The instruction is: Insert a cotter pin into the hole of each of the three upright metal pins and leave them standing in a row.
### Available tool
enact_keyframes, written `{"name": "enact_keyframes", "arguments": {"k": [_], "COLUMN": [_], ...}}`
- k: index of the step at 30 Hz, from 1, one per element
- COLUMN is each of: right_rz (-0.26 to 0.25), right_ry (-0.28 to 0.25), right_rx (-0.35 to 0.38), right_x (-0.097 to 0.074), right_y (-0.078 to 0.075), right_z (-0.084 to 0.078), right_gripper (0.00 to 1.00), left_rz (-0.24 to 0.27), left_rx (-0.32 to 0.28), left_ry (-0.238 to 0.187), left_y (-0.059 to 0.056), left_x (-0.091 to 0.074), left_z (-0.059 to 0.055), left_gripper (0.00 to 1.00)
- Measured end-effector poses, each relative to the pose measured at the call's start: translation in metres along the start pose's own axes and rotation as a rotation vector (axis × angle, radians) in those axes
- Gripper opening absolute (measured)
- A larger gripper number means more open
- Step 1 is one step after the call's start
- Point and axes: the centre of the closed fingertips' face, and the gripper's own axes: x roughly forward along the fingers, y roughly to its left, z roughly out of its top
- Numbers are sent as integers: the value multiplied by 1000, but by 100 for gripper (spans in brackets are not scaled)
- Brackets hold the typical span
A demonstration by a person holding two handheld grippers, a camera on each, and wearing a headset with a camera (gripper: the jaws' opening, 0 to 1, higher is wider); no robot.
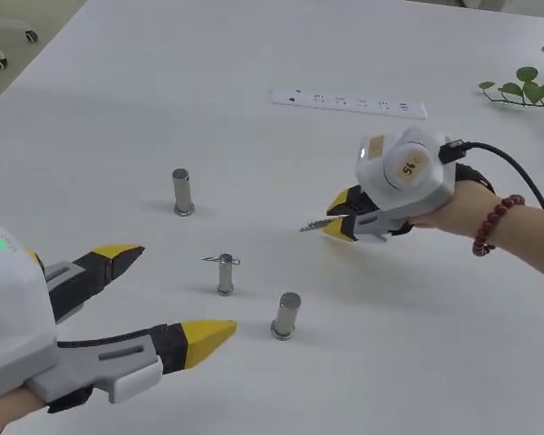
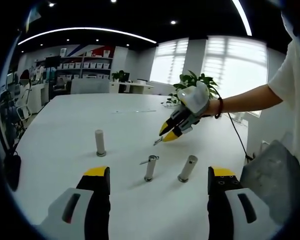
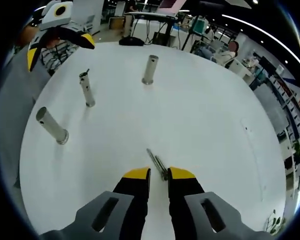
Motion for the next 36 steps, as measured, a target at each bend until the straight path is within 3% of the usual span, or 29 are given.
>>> {"name": "enact_keyframes", "arguments": {"k": [15, 36], "right_rz": [43, 111], "right_ry": [49, 92], "right_rx": [-66, -80], "right_x": [6, 12], "right_y": [1, 1], "right_z": [-5, -8], "right_gripper": [12, 9], "left_rz": [14, 30], "left_rx": [-10, -23], "left_ry": [3, 9], "left_y": [4, 7], "left_x": [-2, -4], "left_z": [-1, -2], "left_gripper": [78, 78]}}
